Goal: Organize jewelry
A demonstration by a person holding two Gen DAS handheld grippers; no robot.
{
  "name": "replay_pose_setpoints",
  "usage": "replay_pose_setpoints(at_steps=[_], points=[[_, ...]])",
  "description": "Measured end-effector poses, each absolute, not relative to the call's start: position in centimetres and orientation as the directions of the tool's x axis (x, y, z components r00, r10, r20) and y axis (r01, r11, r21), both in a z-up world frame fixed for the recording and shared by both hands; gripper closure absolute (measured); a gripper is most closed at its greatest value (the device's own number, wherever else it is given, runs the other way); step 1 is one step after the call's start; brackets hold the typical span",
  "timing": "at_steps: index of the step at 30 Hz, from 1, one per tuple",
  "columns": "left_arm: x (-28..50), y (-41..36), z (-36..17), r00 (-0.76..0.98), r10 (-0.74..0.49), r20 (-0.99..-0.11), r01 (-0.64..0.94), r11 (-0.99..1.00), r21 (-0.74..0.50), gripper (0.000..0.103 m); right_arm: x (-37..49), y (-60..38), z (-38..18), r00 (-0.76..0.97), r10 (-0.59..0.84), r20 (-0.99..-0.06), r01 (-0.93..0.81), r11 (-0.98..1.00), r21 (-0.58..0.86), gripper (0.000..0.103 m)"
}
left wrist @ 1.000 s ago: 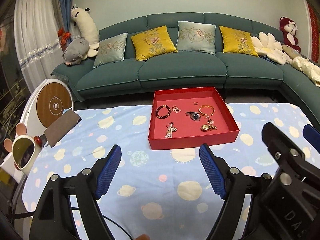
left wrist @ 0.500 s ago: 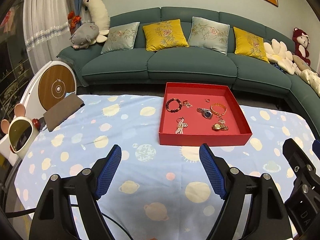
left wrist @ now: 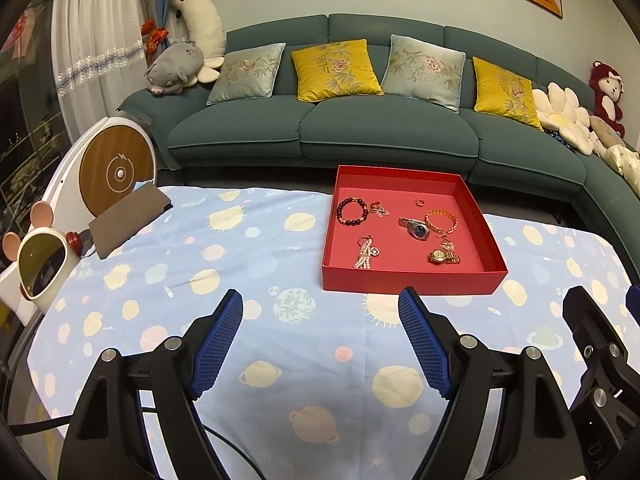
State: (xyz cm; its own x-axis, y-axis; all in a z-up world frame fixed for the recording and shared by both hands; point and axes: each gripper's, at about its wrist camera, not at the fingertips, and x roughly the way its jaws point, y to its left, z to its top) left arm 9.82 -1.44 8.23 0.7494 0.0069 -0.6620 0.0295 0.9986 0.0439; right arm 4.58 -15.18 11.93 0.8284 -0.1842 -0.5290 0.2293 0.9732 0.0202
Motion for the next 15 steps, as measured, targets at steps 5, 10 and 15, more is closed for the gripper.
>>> replay_pose_setpoints(at_steps=[5, 10, 15], points=[[9.82, -1.39, 8.18, 0.751, 0.014, -0.661, 0.025, 0.998, 0.049, 0.026, 4.56, -15.15, 11.98, 0.828, -0.184, -0.530, 0.230, 0.973, 0.020, 0.021], [9.78, -1.37, 8.04, 0.753, 0.024, -0.658, 0.015, 0.998, 0.055, 0.026, 4.59, -14.97, 11.93, 0.827, -0.183, -0.532, 0.228, 0.974, 0.019, 0.021], [9.73, -1.34, 8.15, 0.760, 0.037, -0.649, 0.003, 0.998, 0.061, 0.026, 4.65, -14.80, 11.90, 0.828, -0.182, -0.531, 0.224, 0.974, 0.016, 0.021]])
